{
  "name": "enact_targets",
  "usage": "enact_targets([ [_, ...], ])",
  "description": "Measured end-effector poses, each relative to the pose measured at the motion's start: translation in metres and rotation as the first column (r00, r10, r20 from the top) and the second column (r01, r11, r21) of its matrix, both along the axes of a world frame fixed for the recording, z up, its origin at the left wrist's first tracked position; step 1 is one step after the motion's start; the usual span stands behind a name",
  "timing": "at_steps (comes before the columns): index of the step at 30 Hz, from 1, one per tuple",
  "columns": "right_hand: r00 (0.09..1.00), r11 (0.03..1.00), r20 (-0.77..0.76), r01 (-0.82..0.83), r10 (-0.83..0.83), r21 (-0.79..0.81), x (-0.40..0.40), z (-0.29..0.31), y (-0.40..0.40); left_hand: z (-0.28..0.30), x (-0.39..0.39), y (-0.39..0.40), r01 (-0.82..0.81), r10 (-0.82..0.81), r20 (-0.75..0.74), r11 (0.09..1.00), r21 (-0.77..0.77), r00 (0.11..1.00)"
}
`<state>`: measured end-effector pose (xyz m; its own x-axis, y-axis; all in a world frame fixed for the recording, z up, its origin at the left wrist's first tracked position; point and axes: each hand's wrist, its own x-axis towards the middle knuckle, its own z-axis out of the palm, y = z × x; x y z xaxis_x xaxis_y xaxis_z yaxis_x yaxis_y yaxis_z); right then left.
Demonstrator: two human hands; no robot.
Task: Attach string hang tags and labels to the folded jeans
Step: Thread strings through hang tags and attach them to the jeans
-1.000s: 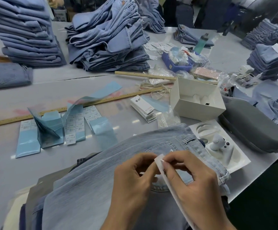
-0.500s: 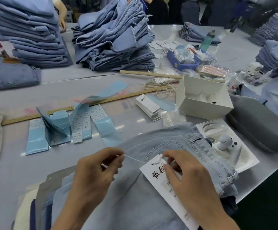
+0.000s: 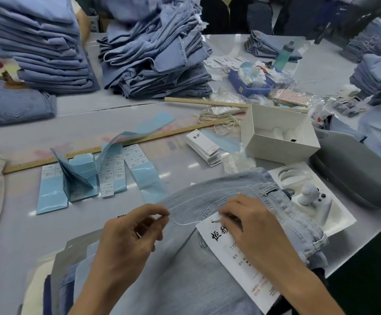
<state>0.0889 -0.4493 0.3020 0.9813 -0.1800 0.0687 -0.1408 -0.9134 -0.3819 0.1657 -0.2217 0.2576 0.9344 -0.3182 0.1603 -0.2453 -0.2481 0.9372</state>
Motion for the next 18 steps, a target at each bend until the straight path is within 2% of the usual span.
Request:
enact_targets([
  [5,0.999,1.0,0.015,0.031,-0.031,-0.002,-0.004,-0.001,-0.008,-0.006,0.005,0.006,-0.012,0.011,0.016,0.999,0.052,1.0],
  [10,0.996,0.996,0.024,0.088,-0.088,0.009,-0.014,0.004,-0.028,-0.007,0.005,-0.005,0.117,-0.117,-0.015,0.993,0.007,0.993],
  [14,0.977,0.98,0.073,0.197,-0.2,0.04,-0.034,0.015,-0.053,0.004,0.006,-0.039,0.201,-0.206,0.065,0.976,0.086,0.976],
  [18,0.943,0.952,0.131,0.306,-0.306,0.019,-0.058,0.025,-0.073,0.024,0.005,-0.081,0.284,-0.327,0.238,0.938,0.2,0.914],
])
